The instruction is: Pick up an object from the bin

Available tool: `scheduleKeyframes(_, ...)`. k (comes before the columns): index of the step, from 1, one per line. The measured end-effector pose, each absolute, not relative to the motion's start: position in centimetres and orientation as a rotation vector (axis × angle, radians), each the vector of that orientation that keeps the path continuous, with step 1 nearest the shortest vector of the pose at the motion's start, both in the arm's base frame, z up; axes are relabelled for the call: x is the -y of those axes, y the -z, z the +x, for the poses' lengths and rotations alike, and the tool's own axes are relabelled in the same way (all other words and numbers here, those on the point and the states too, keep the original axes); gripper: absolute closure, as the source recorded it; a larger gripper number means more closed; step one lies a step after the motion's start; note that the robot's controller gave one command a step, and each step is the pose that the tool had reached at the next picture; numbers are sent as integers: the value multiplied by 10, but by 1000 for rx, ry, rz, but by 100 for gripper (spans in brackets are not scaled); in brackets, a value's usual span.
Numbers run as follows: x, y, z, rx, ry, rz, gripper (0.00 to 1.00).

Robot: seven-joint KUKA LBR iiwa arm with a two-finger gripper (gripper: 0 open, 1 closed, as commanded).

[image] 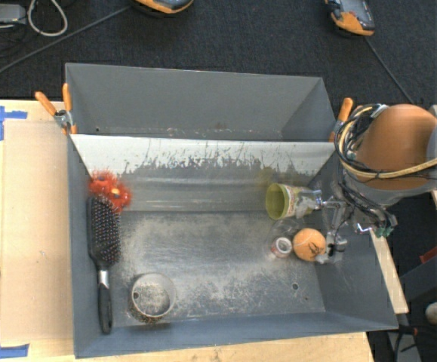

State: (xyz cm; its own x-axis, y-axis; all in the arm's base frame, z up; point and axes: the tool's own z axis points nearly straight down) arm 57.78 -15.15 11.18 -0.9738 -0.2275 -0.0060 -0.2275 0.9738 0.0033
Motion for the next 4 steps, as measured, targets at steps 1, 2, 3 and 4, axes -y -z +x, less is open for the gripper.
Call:
scheduleKeyframes(1, 152, -78, 568, -3154, -2, -237, 0)
scheduleKeyframes(2, 141, -94, 572, -3130, -9, -229, 100)
scheduleKeyframes(3, 141, -94, 572, -3130, -9, -229, 100)
scheduleKeyframes(4, 141, -169, 582, -3128, -12, -287, 100)
